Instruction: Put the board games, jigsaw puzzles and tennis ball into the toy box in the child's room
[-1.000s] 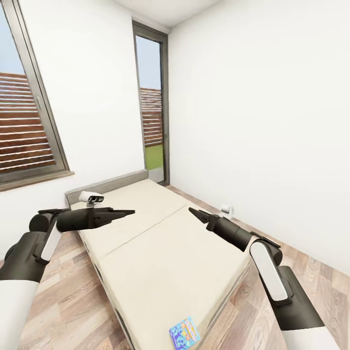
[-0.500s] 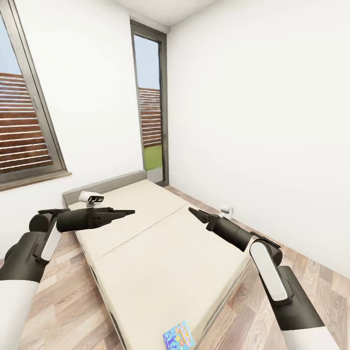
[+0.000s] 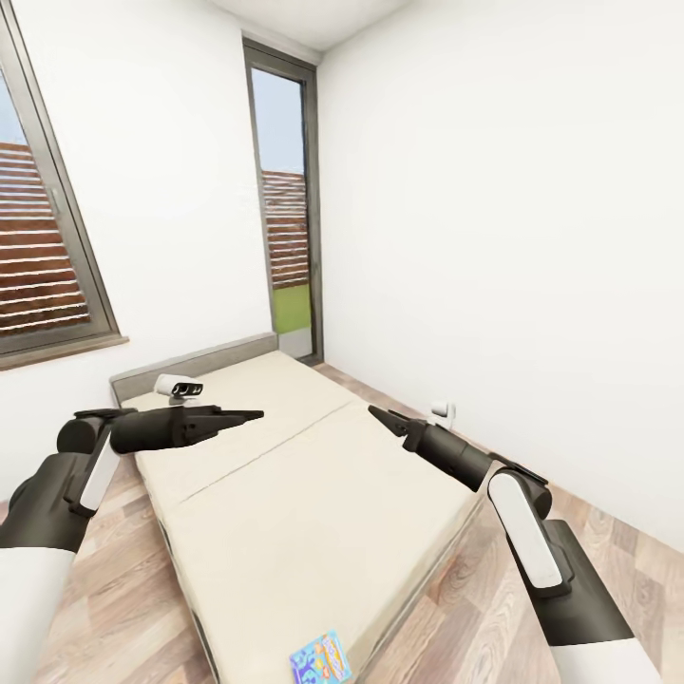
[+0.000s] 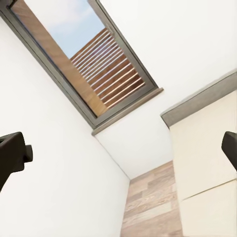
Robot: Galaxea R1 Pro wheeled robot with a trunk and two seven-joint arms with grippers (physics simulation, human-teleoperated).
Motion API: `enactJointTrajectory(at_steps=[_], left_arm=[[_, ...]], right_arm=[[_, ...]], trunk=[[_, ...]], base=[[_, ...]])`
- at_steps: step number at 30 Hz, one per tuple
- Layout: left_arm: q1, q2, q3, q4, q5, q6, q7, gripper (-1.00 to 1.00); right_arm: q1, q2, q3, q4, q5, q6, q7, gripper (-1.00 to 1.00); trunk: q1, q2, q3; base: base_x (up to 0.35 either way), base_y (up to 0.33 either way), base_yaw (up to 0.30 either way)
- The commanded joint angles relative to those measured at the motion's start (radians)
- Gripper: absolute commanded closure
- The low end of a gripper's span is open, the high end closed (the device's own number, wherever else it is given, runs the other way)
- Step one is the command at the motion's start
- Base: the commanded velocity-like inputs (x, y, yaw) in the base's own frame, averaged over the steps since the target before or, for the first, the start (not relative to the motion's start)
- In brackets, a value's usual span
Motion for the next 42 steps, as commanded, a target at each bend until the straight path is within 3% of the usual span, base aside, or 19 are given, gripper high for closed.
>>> enactJointTrajectory(at_steps=[1,15,42], left_arm=[[-0.001,0.000,0.000,0.000,0.000,0.011,-0.004,-1.00],[-0.001,0.000,0.000,-0.002,0.000,0.011,-0.004,-1.00],[0.000,0.000,-0.001,-0.002,0.000,0.010,-0.004,-1.00]], right_arm=[[0.000,-0.001,0.001,0.000,-0.006,0.005,-0.001,-1.00],[-0.001,-0.001,0.003,-0.015,-0.006,0.005,-0.003,-1.00],[-0.001,-0.001,0.005,-0.022,-0.006,0.005,-0.008,-1.00]], trunk=[[0.001,-0.002,-0.001],[0.001,-0.002,-0.001],[0.001,-0.002,-0.001]], base=[[0.001,-0.212,0.000],[0.000,-0.212,0.048],[0.000,-0.212,0.263]])
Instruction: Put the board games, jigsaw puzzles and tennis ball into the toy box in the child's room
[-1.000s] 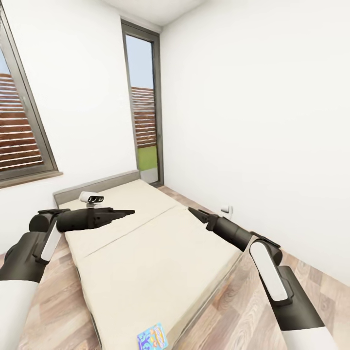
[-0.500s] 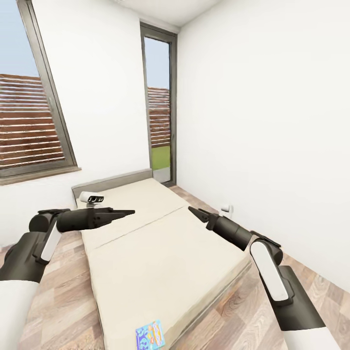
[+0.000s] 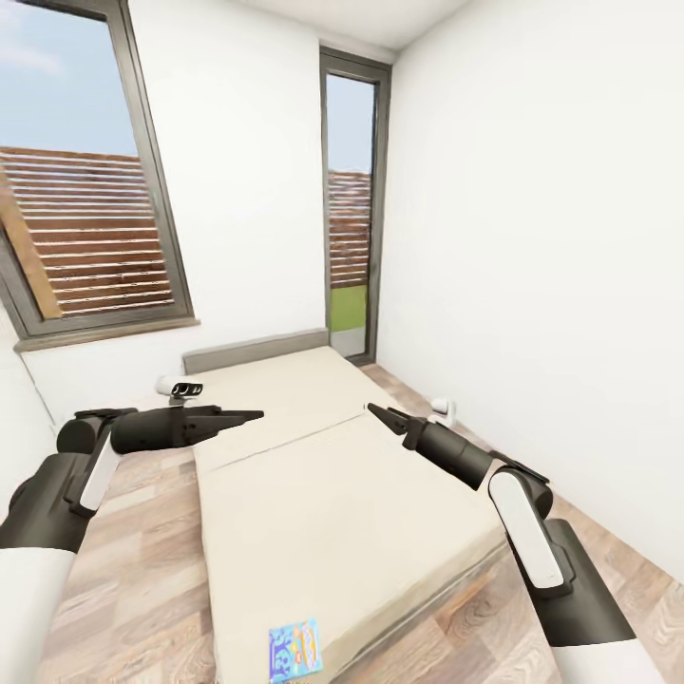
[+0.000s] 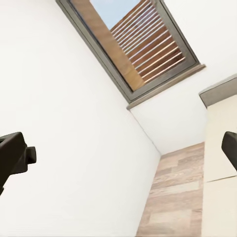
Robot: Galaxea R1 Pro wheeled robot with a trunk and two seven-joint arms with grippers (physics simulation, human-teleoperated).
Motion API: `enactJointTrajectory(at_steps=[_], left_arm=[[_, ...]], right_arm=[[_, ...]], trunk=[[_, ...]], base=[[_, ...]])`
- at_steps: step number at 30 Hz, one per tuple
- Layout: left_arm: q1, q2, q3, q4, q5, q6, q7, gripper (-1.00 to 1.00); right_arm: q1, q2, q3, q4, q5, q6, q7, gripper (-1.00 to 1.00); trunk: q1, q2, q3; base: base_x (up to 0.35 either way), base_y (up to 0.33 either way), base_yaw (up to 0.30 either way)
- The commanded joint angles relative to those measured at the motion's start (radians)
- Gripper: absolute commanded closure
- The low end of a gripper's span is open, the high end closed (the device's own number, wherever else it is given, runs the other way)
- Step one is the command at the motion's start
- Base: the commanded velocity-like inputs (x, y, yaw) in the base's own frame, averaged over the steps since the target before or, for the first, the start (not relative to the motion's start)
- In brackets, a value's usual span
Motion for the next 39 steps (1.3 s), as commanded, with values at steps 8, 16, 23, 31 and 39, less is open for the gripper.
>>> enactJointTrajectory(at_steps=[8,16,23,31,39], left_arm=[[-0.001,0.000,-0.001,0.000,-0.001,0.010,-0.004,-1.00],[-0.001,-0.001,-0.001,0.000,-0.001,0.010,-0.004,-1.00],[0.000,-0.001,-0.001,0.000,-0.001,0.010,-0.004,-1.00],[0.000,-0.001,-0.002,0.000,-0.001,0.010,-0.004,-1.00],[0.001,-0.001,-0.001,0.000,-0.001,0.010,-0.004,-1.00]], right_arm=[[0.000,-0.001,0.000,0.000,-0.006,0.005,-0.001,-1.00],[0.000,-0.001,0.000,0.000,-0.006,0.005,-0.003,-1.00],[-0.001,-0.001,0.000,0.000,-0.006,0.005,-0.003,-1.00],[0.000,-0.001,0.000,0.000,-0.006,0.005,-0.003,-1.00],[0.000,-0.001,0.000,0.000,-0.006,0.005,-0.003,-1.00]], trunk=[[0.001,-0.002,-0.001],[0.001,-0.002,-0.001],[0.001,-0.002,-0.001],[0.001,-0.002,-0.001],[0.001,-0.002,-0.001]], base=[[0.000,-0.212,0.288],[0.000,-0.212,0.290],[0.000,-0.212,0.290],[0.000,-0.212,0.290],[0.000,-0.206,0.290]])
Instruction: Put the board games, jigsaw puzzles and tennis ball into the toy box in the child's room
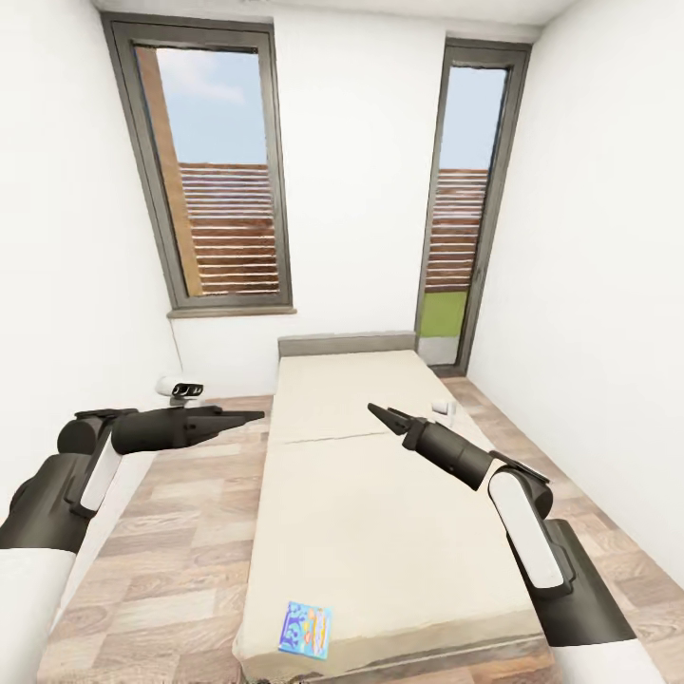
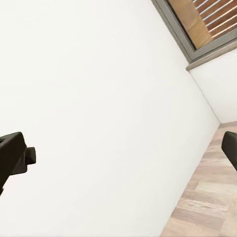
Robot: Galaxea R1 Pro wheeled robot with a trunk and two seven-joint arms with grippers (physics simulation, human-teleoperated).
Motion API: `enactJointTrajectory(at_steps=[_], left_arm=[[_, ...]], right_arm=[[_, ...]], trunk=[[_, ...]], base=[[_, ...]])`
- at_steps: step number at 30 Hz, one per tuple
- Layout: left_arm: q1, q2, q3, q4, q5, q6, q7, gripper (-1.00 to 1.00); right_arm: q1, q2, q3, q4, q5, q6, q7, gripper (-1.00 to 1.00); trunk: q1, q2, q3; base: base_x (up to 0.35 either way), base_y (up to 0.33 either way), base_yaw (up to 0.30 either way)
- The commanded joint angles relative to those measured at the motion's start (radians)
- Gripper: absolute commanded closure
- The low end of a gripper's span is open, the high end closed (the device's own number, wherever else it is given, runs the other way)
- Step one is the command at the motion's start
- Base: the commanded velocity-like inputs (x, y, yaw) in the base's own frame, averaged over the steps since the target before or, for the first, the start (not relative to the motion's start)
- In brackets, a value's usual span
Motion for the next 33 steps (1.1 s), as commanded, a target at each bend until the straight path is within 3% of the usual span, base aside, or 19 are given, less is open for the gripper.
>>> enactJointTrajectory(at_steps=[1,20,33], left_arm=[[-0.001,0.000,-0.001,0.000,-0.001,0.011,-0.004,-1.00],[-0.001,0.000,-0.001,0.000,-0.001,0.011,-0.004,-1.00],[-0.001,0.000,0.000,0.000,-0.001,0.011,-0.004,-1.00]], right_arm=[[-0.001,-0.001,0.000,0.000,-0.006,0.005,-0.001,-1.00],[-0.001,-0.001,0.000,-0.001,-0.006,0.005,-0.001,-1.00],[-0.001,-0.001,-0.001,0.000,-0.006,0.005,0.001,-1.00]], trunk=[[0.001,-0.002,-0.001],[0.001,-0.002,-0.001],[0.001,-0.002,-0.001]], base=[[0.000,-0.190,0.290],[0.000,-0.169,0.285],[0.000,-0.093,0.051]])
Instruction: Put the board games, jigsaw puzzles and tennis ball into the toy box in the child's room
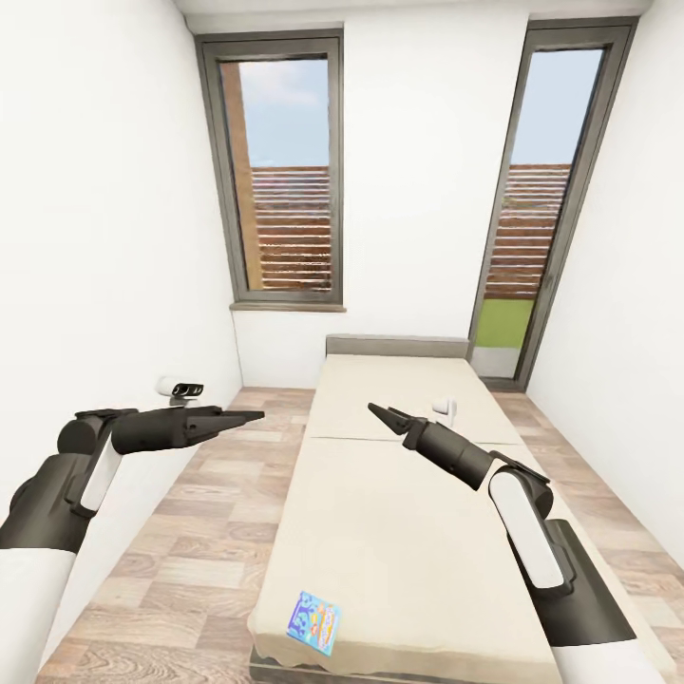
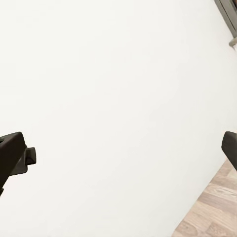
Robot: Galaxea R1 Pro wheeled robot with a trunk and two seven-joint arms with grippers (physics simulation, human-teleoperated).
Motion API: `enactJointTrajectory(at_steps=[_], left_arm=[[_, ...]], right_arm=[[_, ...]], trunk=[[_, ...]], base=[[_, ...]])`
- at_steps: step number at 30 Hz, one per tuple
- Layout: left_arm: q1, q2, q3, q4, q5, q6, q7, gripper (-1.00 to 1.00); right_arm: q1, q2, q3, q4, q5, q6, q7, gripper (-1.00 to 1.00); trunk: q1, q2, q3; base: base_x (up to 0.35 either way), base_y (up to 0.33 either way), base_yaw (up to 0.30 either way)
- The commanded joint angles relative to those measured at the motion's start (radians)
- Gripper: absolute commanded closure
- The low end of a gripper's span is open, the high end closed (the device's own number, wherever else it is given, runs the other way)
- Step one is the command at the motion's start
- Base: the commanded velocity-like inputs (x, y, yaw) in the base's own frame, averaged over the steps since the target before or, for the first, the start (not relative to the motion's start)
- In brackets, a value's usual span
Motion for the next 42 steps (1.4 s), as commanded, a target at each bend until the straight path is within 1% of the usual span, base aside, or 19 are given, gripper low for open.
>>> enactJointTrajectory(at_steps=[1,19,33,35,37,38,39,40,42], left_arm=[[-0.001,0.000,0.000,0.000,0.000,0.011,-0.004,-1.00],[-0.001,0.000,-0.001,0.000,0.000,0.012,-0.004,-1.00],[0.001,0.000,0.001,0.001,-0.004,0.011,-0.004,-1.00],[0.001,-0.001,0.001,0.001,-0.004,0.011,0.021,-1.00],[0.001,-0.007,0.001,0.001,-0.004,0.012,0.066,-1.00],[0.001,-0.014,0.003,0.001,-0.003,0.013,0.104,-1.00],[0.001,-0.017,0.004,0.001,-0.002,0.014,0.125,-1.00],[0.001,-0.023,0.006,0.001,0.000,0.015,0.165,-1.00],[0.001,-0.030,0.006,0.001,0.004,0.016,0.212,-1.00]], right_arm=[[-0.001,-0.001,0.000,0.000,-0.006,0.005,-0.001,-1.00],[0.000,0.000,0.000,0.000,-0.006,0.005,0.002,-1.00],[0.000,0.000,0.002,0.003,-0.006,0.007,-0.007,-1.00],[-0.001,0.000,0.001,0.004,-0.004,0.010,-0.014,-1.00],[-0.001,0.000,0.000,0.004,-0.004,0.012,-0.033,-1.00],[-0.001,0.000,0.000,0.003,-0.004,0.013,-0.055,-1.00],[-0.001,0.000,0.000,0.003,-0.004,0.014,-0.067,-1.00],[-0.001,0.000,0.000,0.002,-0.005,0.014,-0.094,-1.00],[-0.001,0.000,0.000,0.001,-0.006,0.015,-0.131,-1.00]], trunk=[[0.001,-0.002,-0.001],[0.001,-0.002,-0.001],[0.001,-0.002,-0.001],[0.001,-0.002,-0.001],[0.001,-0.002,-0.001],[0.001,-0.002,-0.001],[0.001,-0.002,-0.001],[0.001,-0.002,-0.001],[0.001,-0.002,-0.001]], base=[[0.000,-0.014,0.002],[0.001,-0.002,0.000],[0.053,0.000,0.000],[0.005,0.000,0.000],[0.003,0.000,0.000],[0.002,0.000,0.000],[0.001,0.000,0.000],[0.000,0.000,0.000],[0.000,0.000,0.000]])
